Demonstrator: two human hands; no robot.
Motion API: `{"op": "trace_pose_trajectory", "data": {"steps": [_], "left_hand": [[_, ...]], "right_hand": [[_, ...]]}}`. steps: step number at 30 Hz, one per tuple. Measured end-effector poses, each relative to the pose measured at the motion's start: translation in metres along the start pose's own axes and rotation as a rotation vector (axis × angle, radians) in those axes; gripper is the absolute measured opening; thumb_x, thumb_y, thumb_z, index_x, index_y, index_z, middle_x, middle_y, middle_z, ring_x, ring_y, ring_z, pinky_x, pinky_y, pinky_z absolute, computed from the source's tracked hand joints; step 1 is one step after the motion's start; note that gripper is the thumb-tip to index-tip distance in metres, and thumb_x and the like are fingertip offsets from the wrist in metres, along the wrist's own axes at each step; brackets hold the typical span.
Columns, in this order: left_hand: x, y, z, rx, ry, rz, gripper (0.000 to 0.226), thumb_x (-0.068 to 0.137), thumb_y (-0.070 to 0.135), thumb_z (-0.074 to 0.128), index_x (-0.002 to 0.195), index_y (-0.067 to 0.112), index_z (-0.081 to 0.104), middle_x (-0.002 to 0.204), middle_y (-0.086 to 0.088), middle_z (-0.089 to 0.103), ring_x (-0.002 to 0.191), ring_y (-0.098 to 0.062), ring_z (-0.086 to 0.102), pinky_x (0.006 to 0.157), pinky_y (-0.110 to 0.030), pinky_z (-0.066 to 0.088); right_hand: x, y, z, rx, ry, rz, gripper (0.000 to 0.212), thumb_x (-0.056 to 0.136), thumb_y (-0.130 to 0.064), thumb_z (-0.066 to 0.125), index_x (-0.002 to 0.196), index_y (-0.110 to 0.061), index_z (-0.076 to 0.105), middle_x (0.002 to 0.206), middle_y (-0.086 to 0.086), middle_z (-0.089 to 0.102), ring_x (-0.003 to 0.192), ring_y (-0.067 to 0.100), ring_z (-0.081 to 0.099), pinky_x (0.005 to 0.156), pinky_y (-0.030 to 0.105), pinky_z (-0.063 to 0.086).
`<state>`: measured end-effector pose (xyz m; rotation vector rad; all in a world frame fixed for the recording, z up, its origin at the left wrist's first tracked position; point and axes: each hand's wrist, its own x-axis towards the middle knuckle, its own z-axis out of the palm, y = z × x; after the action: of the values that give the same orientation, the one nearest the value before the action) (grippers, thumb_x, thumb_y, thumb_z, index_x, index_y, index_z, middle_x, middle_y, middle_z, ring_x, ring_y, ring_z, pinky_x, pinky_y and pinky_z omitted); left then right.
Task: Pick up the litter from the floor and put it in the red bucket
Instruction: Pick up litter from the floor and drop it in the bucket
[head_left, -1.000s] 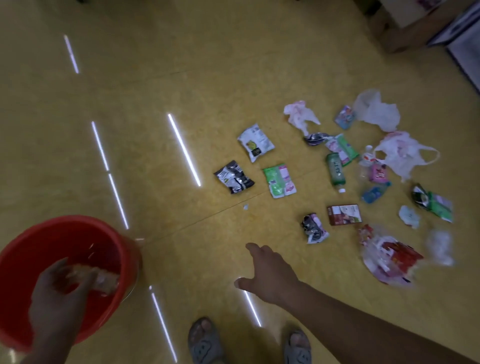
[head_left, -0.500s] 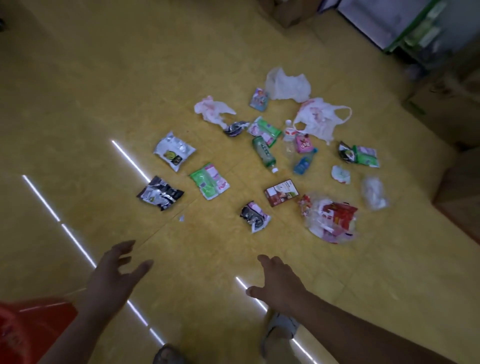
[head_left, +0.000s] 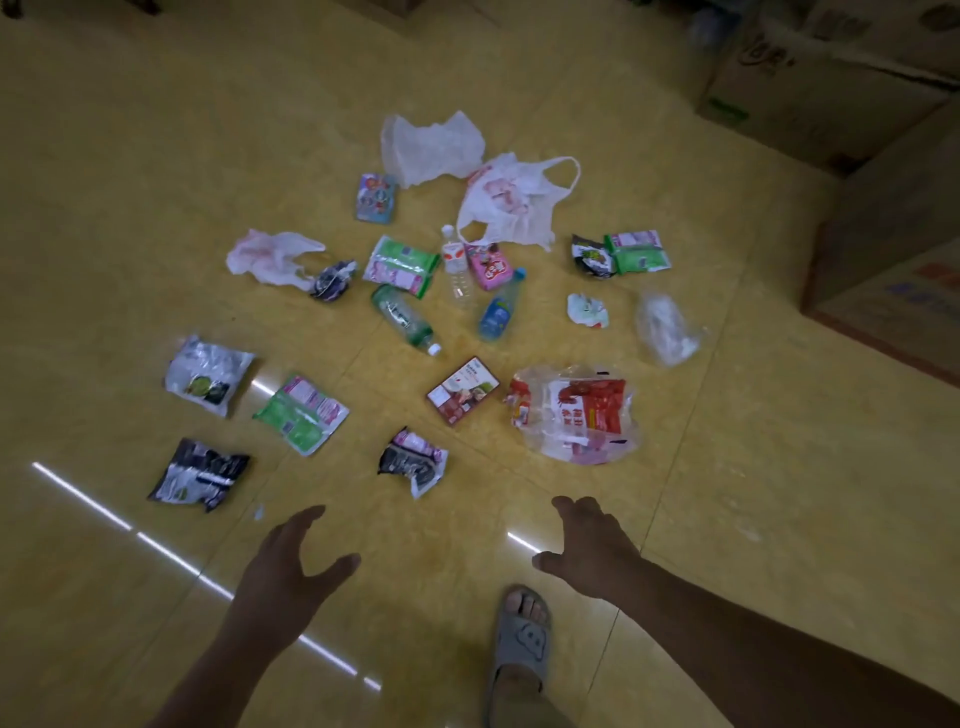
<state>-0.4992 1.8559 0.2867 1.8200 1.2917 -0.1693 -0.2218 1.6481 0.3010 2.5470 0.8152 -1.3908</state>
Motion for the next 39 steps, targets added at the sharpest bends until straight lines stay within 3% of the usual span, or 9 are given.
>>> {"op": "trace_pose_trajectory", "data": {"steps": [6, 10, 16, 21, 24, 29, 33, 36, 39], "left_hand": [[0.052, 0.052, 0.044, 0.167, -0.120, 0.049, 0.090, 0.073, 0.045, 0.081, 0.149, 0.026, 0.036, 0.143, -0.008, 0.045, 0.129, -0.025, 0.046, 0.101, -0.037, 0.038], [0.091, 0.059, 0.077, 0.297, -0.184, 0.106, 0.086, 0.073, 0.044, 0.080, 0.147, 0.025, 0.039, 0.140, -0.007, 0.047, 0.128, -0.024, 0.046, 0.101, -0.036, 0.039], [0.157, 0.034, 0.128, 0.428, -0.223, 0.172, 0.090, 0.066, 0.049, 0.083, 0.144, 0.026, 0.045, 0.137, -0.010, 0.051, 0.128, -0.028, 0.046, 0.103, -0.041, 0.041], [0.205, -0.001, 0.166, 0.474, -0.199, 0.242, 0.092, 0.060, 0.043, 0.090, 0.140, 0.016, 0.052, 0.131, -0.016, 0.056, 0.122, -0.033, 0.050, 0.103, -0.041, 0.040], [0.235, -0.026, 0.184, 0.518, -0.198, 0.265, 0.097, 0.058, 0.053, 0.085, 0.142, 0.020, 0.049, 0.134, -0.016, 0.053, 0.127, -0.034, 0.045, 0.107, -0.045, 0.037], [0.290, -0.073, 0.220, 0.664, -0.191, 0.215, 0.118, 0.048, 0.077, 0.068, 0.151, 0.034, 0.027, 0.156, -0.018, 0.024, 0.145, -0.038, 0.017, 0.112, -0.059, 0.025], [0.327, -0.101, 0.249, 0.712, -0.207, 0.169, 0.129, 0.032, 0.083, 0.056, 0.146, 0.054, 0.002, 0.161, -0.012, -0.007, 0.147, -0.042, -0.003, 0.106, -0.065, 0.028], [0.336, -0.111, 0.267, 0.747, -0.175, 0.206, 0.127, 0.036, 0.074, 0.071, 0.145, 0.055, 0.007, 0.158, -0.011, -0.016, 0.145, -0.046, -0.001, 0.104, -0.061, 0.032], [0.335, -0.114, 0.277, 0.733, -0.049, 0.249, 0.106, 0.048, 0.054, 0.086, 0.140, 0.045, 0.034, 0.156, -0.011, -0.001, 0.132, -0.050, 0.023, 0.092, -0.056, 0.045]], "right_hand": [[0.061, 0.058, -0.034, -0.011, -0.001, 0.037, 0.084, 0.086, -0.055, 0.062, 0.151, -0.024, 0.020, 0.153, 0.009, 0.026, 0.133, 0.038, 0.036, 0.104, 0.046, 0.041], [0.110, 0.084, -0.035, -0.061, 0.011, 0.036, 0.086, 0.085, -0.058, 0.061, 0.152, -0.028, 0.017, 0.157, 0.012, 0.019, 0.134, 0.041, 0.034, 0.104, 0.049, 0.042], [0.190, 0.113, -0.011, -0.122, 0.089, 0.013, 0.079, 0.082, -0.061, 0.061, 0.148, -0.040, 0.023, 0.156, 0.010, 0.018, 0.133, 0.040, 0.032, 0.106, 0.052, 0.039], [0.265, 0.125, 0.020, -0.202, 0.110, -0.008, 0.080, 0.076, -0.068, 0.060, 0.144, -0.046, 0.025, 0.158, 0.008, 0.012, 0.141, 0.043, 0.019, 0.108, 0.059, 0.033], [0.311, 0.128, 0.039, -0.248, 0.136, -0.015, 0.089, 0.067, -0.077, 0.051, 0.144, -0.051, 0.015, 0.161, 0.006, 0.001, 0.145, 0.047, 0.005, 0.108, 0.064, 0.029], [0.361, 0.128, 0.067, -0.224, 0.146, 0.004, 0.102, 0.077, -0.072, 0.057, 0.145, -0.052, -0.017, 0.160, 0.014, -0.021, 0.145, 0.047, -0.015, 0.111, 0.067, 0.021], [0.381, 0.125, 0.079, -0.272, 0.151, -0.011, 0.107, 0.085, -0.063, 0.058, 0.148, -0.038, -0.024, 0.160, 0.018, -0.017, 0.146, 0.042, -0.014, 0.118, 0.058, -0.004], [0.401, 0.127, 0.090, -0.254, 0.169, -0.037, 0.107, 0.084, -0.064, 0.058, 0.150, -0.034, -0.021, 0.162, 0.013, -0.012, 0.148, 0.036, -0.013, 0.118, 0.056, -0.009], [0.420, 0.118, 0.105, -0.249, 0.198, 0.036, 0.104, 0.083, -0.069, 0.055, 0.153, -0.034, -0.013, 0.161, 0.019, -0.007, 0.148, 0.040, -0.007, 0.117, 0.060, -0.004]]}}
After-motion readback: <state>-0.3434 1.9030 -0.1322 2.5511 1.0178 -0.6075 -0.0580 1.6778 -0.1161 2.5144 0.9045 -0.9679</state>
